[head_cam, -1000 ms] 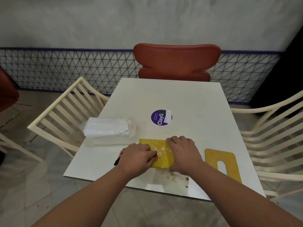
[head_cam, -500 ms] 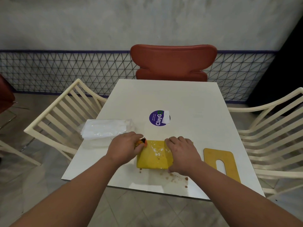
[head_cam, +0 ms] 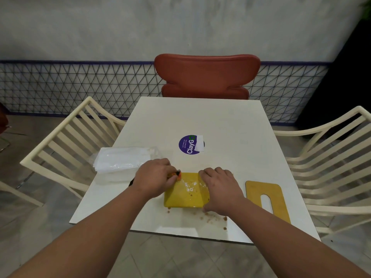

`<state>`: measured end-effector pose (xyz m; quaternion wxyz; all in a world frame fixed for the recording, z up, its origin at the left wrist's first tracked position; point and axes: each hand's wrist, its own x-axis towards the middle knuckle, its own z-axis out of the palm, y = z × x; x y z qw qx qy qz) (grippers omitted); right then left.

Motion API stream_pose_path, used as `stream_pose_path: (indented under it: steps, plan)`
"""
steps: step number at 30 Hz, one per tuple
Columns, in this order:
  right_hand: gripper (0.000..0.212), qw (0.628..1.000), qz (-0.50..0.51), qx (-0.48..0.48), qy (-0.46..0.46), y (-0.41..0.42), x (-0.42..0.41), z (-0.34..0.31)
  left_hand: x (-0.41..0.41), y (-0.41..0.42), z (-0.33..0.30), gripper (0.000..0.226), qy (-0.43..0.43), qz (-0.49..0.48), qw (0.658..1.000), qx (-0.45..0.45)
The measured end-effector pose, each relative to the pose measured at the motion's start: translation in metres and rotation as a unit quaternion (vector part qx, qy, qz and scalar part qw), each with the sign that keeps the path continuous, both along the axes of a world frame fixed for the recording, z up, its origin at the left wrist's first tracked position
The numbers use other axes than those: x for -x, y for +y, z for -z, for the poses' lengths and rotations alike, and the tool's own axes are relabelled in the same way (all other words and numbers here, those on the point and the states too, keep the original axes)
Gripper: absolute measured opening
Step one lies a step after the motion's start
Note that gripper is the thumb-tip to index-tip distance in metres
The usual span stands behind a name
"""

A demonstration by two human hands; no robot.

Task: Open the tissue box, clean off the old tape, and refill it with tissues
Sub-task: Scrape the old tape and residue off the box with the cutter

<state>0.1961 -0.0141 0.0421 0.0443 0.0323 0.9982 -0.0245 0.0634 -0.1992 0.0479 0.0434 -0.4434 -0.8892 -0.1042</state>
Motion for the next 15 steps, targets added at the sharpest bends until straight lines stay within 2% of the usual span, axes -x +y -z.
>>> stream_pose_path:
  steps: [7,15]
  plan:
    - [0.101,1.0,0.001,-0.002,0.001,-0.001,-0.001,0.0,-0.02,0.033,-0.001,0.031,0.01,0.029,0.999,0.016]
    - [0.102,1.0,0.0,-0.002,-0.003,-0.001,-0.001,-0.001,-0.012,-0.001,0.006,0.034,0.023,0.017,1.0,-0.003]
